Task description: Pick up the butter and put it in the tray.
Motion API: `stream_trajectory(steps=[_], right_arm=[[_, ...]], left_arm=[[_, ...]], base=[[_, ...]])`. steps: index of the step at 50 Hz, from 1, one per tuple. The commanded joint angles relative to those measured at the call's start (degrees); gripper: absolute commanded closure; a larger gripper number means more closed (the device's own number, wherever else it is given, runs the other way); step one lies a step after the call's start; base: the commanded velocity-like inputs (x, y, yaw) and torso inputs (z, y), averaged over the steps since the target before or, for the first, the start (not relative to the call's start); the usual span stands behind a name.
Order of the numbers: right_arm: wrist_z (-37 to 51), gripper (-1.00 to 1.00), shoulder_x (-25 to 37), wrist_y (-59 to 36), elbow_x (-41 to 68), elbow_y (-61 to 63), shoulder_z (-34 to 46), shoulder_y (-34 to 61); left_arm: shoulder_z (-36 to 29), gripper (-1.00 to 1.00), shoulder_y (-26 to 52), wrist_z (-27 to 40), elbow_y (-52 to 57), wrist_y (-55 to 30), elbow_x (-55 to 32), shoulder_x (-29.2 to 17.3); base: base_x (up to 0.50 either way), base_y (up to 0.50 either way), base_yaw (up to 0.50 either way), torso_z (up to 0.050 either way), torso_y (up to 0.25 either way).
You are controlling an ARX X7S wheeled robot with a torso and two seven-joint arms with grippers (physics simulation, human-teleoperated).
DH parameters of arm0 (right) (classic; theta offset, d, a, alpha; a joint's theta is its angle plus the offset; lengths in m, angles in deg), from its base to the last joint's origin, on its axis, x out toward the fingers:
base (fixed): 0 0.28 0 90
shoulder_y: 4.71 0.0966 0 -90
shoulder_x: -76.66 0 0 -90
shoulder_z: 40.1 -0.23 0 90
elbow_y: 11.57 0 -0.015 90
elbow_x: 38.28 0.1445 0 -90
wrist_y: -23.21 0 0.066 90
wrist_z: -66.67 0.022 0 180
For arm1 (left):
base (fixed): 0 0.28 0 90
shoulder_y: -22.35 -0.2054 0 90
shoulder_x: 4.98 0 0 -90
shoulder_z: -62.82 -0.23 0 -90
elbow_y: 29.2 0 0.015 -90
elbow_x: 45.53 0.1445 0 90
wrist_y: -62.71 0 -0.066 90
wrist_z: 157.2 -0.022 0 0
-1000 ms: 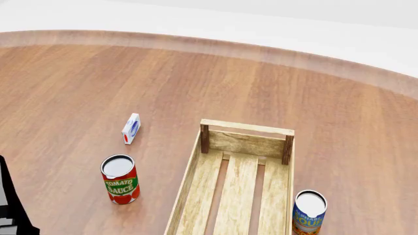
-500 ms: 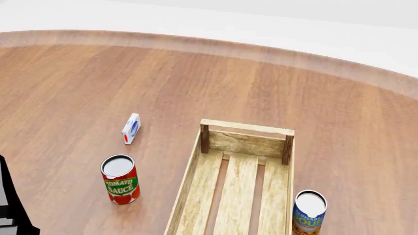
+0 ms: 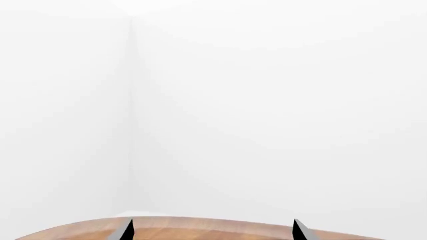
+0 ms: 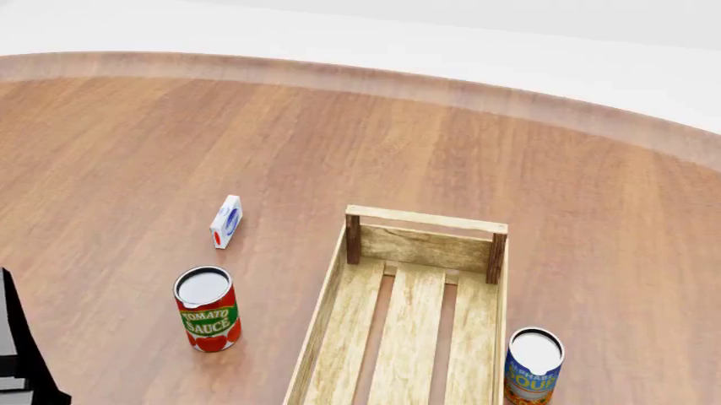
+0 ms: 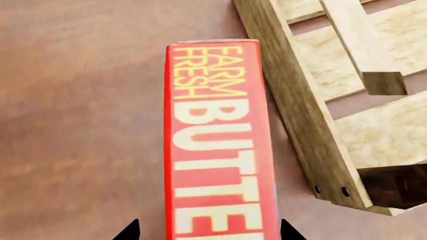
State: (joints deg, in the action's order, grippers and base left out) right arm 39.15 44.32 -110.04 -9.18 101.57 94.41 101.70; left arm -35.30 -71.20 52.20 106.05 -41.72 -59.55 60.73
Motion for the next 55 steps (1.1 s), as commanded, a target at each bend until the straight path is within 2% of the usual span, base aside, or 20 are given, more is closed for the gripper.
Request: stream_trajectory(steps=[1, 2, 3, 22, 35, 44, 49, 55], right_arm=[[0.4, -1.00, -0.2, 1.2, 0.0, -0.9, 0.3, -1.3], [0.5, -1.00, -0.1, 1.2, 0.0, -0.9, 0.3, -1.4], [0.4, 1.00, -0.1, 1.5, -0.3, -1.2, 0.4, -1.4], [0.7, 1.00, 0.3, 1.0, -0.9, 0.1, 0.7, -0.8], [0.3, 1.00, 1.4, -6.3, 0.2, 10.8, 1.7, 3.1], [4.1, 1.00, 4.7, -10.1, 5.8, 20.2, -2.3, 2.4], [8.8, 1.00, 6.9, -9.6, 12.8, 23.9, -8.6, 1.1], [11.2, 1.00, 9.7, -7.1, 17.1, 27.6, -12.3, -0.3]], left_arm=[[-0.4, -1.00, 0.1, 0.1, -0.3, 0.1, 0.1, -0.1], [-0.4, -1.00, 0.1, 0.1, -0.3, 0.1, 0.1, -0.1], [-0.4, -1.00, 0.1, 0.1, -0.3, 0.1, 0.0, -0.1], [-0.3, -1.00, 0.1, 0.3, -0.6, 0.5, -0.4, -0.3], [1.1, -1.00, 0.1, 0.7, 1.5, -0.5, -2.5, -0.7], [2.9, -1.00, -0.2, 1.3, 4.0, -1.4, -4.7, -1.4], [3.2, -1.00, -0.2, 1.5, 4.8, -1.8, -5.3, -1.6], [3.0, -1.00, -0.2, 1.6, 5.1, -1.9, -5.4, -1.7]], base=[[0.00, 0.00, 0.00, 0.000, 0.000], [0.00, 0.00, 0.00, 0.000, 0.000], [0.00, 0.00, 0.00, 0.000, 0.000], [0.00, 0.00, 0.00, 0.000, 0.000], [0.00, 0.00, 0.00, 0.000, 0.000], [0.00, 0.00, 0.00, 0.000, 0.000], [0.00, 0.00, 0.00, 0.000, 0.000], [0.00, 0.00, 0.00, 0.000, 0.002]])
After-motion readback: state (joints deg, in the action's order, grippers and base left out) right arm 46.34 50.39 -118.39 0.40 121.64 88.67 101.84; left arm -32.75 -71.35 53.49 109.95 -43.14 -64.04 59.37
